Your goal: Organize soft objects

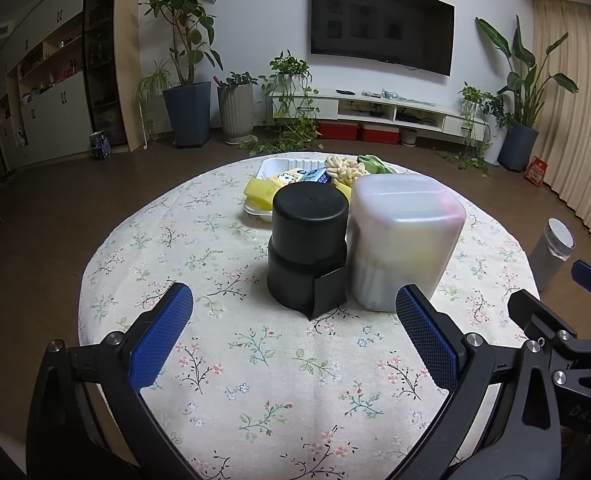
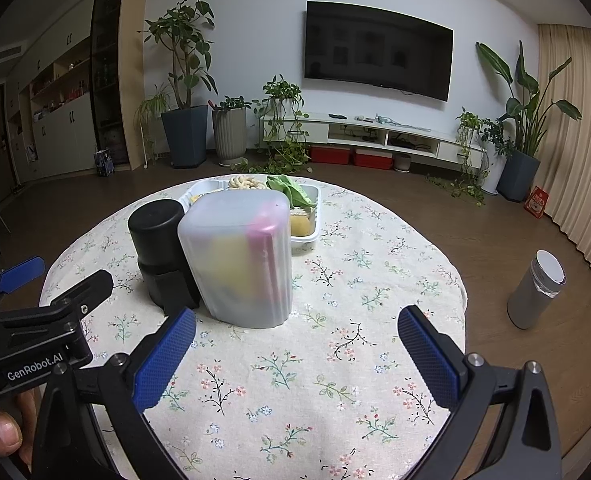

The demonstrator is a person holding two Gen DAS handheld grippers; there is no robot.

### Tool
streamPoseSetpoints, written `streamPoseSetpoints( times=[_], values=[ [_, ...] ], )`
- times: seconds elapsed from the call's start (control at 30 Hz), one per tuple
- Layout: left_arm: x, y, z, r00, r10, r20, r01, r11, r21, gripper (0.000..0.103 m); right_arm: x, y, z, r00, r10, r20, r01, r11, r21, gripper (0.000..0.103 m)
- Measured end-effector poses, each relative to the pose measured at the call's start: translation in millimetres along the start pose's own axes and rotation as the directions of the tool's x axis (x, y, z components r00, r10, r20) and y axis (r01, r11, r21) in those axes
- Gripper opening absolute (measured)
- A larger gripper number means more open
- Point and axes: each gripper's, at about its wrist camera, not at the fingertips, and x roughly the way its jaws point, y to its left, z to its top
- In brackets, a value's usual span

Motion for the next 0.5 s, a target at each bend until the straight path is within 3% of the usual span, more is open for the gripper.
streamPoseSetpoints(
  times=[0.5],
  values=[
    [-4.9,-2.6,1.1,1.0,-0.01,0.01,0.01,1.0,0.005,0.103,-0.7,0.3,1.7,1.0,0.0,0.0,0.0,1.0,0.0,0.103]
  ],
)
